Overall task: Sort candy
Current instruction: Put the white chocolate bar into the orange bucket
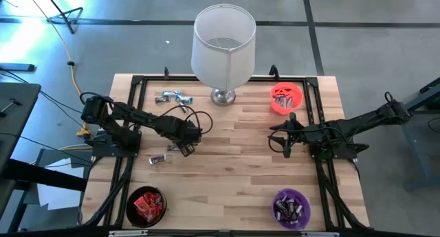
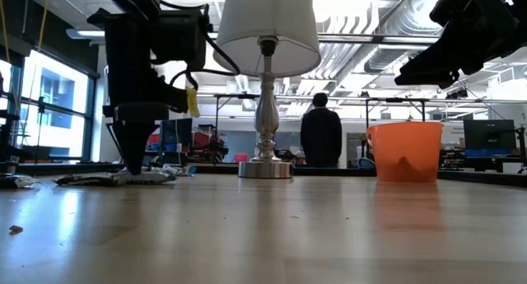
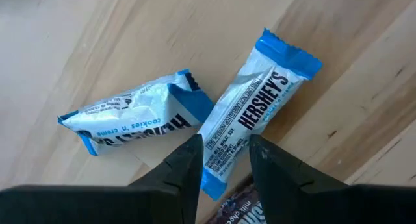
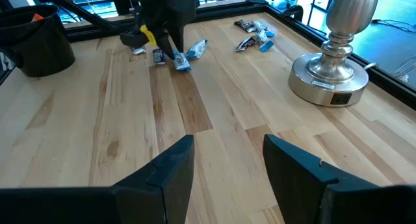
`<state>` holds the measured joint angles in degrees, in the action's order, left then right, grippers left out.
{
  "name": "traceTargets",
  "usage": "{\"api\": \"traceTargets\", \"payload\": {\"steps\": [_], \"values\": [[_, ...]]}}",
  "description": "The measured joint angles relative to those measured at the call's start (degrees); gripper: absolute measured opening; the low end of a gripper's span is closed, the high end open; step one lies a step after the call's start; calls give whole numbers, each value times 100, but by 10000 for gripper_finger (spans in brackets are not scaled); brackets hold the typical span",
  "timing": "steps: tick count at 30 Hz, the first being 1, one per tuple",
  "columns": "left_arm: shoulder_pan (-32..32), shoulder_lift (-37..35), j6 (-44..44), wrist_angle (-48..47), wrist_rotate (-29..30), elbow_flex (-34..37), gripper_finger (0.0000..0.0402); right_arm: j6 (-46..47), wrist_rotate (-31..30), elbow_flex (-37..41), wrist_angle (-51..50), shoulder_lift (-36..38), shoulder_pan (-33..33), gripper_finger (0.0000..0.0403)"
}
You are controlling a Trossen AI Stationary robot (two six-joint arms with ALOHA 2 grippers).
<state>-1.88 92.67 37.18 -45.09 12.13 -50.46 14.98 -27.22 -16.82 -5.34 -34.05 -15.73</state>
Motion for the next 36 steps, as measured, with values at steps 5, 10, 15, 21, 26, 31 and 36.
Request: {"api": "traceTargets", "payload": {"steps": [5,10,15,21,26,31,36], "values": [[105,0,-39,-1,-109,0,116,0,1,0,0,0,0,180],[118,-1,-36,-3,-110,0,116,-2,0,0,0,0,-2,180],[117,1,3,-3,-110,0,135,-1,1,0,0,0,0,180],[117,3,-44,-5,-111,3,168,-1,1,0,0,0,-1,180],[126,148,-144,255,-270,228,172,-2,2,0,0,-1,-2,180],[168,247,-146,460,-430,415,172,-1,0,-1,1,0,-1,180],[187,255,-138,470,-409,420,159,-2,0,-2,0,-2,0,180]]}}
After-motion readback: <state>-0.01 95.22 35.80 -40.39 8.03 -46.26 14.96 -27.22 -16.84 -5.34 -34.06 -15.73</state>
